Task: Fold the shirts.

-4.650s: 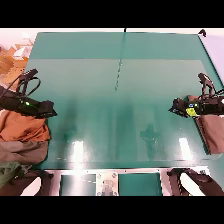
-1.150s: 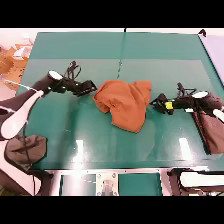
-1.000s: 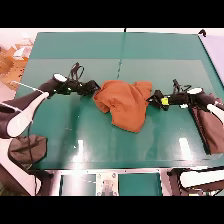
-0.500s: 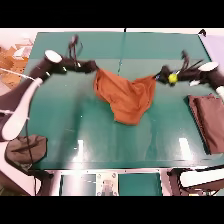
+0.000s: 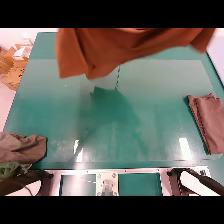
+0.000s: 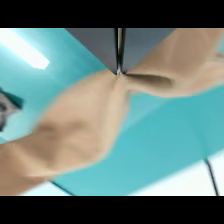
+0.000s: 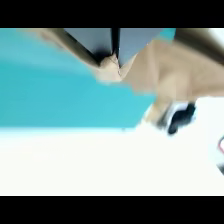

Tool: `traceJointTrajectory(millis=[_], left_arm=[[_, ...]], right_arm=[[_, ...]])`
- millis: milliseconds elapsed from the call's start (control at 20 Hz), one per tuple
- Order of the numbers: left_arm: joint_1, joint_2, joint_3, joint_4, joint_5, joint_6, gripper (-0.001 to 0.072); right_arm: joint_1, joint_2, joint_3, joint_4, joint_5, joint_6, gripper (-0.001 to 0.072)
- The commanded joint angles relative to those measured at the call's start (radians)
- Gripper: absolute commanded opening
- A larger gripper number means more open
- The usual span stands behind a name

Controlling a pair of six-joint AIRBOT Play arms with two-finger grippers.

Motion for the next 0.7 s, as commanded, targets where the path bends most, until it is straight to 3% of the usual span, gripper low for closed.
traceJointTrajectory(millis=[0, 200, 450, 650], left_arm=[[0.001, 0.157, 0.019, 0.144, -0.031, -0.005, 0.0019], [0.001, 0.161, -0.021, 0.195, -0.075, -0.026, 0.002], [0.001, 0.103, -0.34, 0.178, -0.048, -0.023, 0.0021], [0.001, -0.081, -0.629, 0.086, 0.15, 0.011, 0.0021]], right_arm=[[-0.05, 0.117, 0.062, -0.008, -0.016, 0.029, 0.0013], [-0.053, 0.087, 0.048, -0.042, -0.013, 0.032, 0.0013], [-0.044, -0.025, -0.158, -0.045, -0.017, -0.009, 0.0014], [0.023, -0.17, -0.453, -0.045, -0.121, -0.108, 0.0014]])
